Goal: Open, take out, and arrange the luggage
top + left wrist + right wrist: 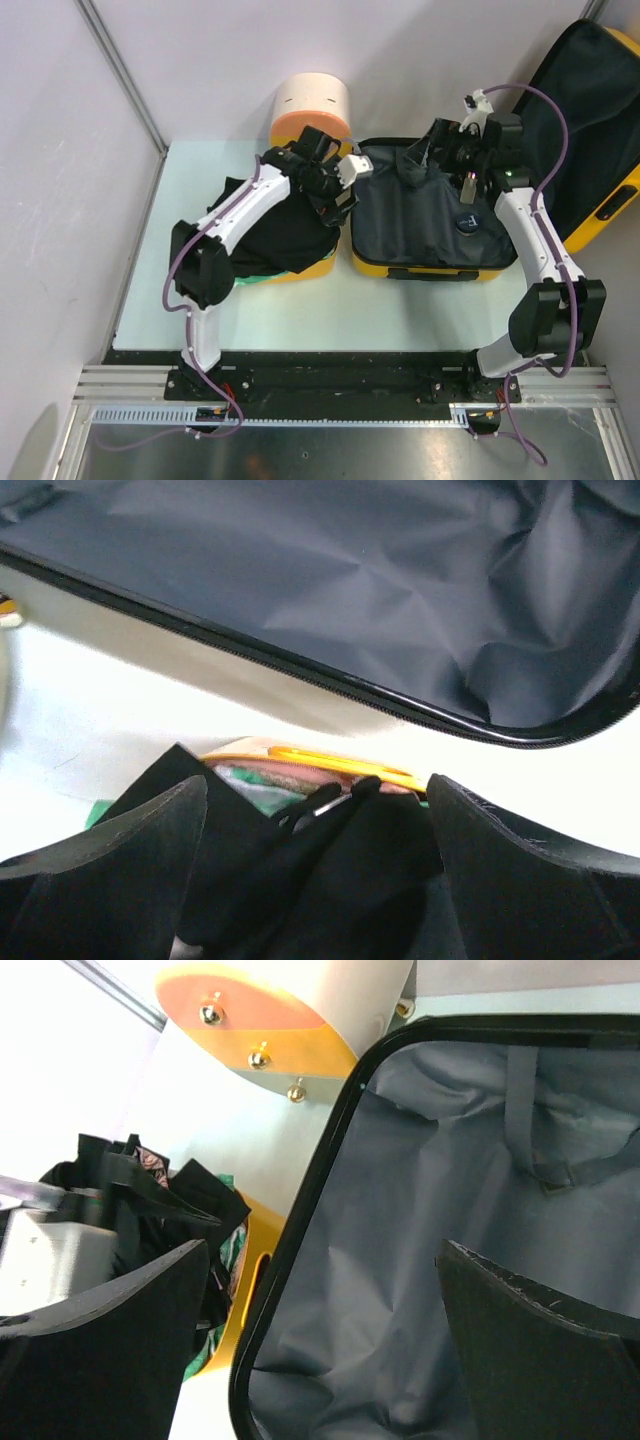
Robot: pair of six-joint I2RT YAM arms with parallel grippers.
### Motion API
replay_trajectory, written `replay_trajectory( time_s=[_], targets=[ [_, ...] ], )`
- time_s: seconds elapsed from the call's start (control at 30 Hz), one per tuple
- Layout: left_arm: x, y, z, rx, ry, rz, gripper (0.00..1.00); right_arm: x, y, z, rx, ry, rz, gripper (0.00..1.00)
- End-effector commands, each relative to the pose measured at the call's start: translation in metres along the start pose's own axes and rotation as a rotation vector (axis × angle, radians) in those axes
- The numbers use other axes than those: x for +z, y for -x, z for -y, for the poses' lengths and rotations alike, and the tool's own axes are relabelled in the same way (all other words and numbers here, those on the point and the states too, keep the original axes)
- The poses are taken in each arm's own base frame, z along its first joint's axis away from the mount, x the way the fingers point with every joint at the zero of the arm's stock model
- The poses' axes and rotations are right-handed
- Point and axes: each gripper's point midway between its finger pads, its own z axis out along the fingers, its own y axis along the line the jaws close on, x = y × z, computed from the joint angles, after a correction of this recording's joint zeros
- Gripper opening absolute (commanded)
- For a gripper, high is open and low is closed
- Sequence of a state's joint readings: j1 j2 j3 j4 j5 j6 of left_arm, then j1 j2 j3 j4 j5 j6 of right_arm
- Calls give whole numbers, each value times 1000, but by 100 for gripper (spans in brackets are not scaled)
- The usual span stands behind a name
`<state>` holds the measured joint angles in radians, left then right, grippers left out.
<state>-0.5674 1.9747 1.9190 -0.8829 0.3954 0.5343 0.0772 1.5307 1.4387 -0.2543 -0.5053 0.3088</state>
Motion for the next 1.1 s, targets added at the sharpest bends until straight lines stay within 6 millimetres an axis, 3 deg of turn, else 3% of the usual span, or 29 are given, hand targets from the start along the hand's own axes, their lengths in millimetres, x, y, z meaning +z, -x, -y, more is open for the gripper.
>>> replay_trajectory(
  time_s=[0.0,0.13,0.2,0.23,0.3,0.33,0.37,0.4,0.43,0.5,0.53,0.73,0.8,1.07],
  targets=[
    [16,2,-5,117,-13,-24,95,-27,26,-9,-49,19,70,100],
    [42,-22,-2,92,-46,-90,94,-29,28,-1,-35,10,72,100],
    [43,-35,-5,96,-29,-130,92,-30,30,1,-35,9,78,100],
    [45,-51,-3,84,-38,-165,92,-30,30,0,-35,13,78,100],
    [34,-65,-9,76,-26,-182,90,-29,30,0,-37,14,77,100],
    [33,-83,-5,56,-41,-214,90,-29,30,0,-36,14,76,100],
    [21,-85,-7,69,-27,-207,89,-32,32,12,-24,-7,83,100],
    [13,-97,-13,58,-15,-225,89,-32,33,12,-20,-6,84,100],
    [10,-116,-6,51,-30,-261,89,-32,33,14,-19,-8,83,100],
    [-8,-131,-11,61,-9,-276,89,-30,32,15,-17,-4,80,100],
    [-11,-151,-6,45,-22,-313,89,-30,32,14,-16,-2,81,100],
    [-55,-214,-6,1,-6,-395,88,-27,31,15,-9,12,75,100],
    [-70,-232,-15,-35,26,-427,88,-26,32,14,-9,15,77,100],
    [-115,-273,-36,-191,121,-436,88,-23,31,11,-10,28,79,100]
  ],
)
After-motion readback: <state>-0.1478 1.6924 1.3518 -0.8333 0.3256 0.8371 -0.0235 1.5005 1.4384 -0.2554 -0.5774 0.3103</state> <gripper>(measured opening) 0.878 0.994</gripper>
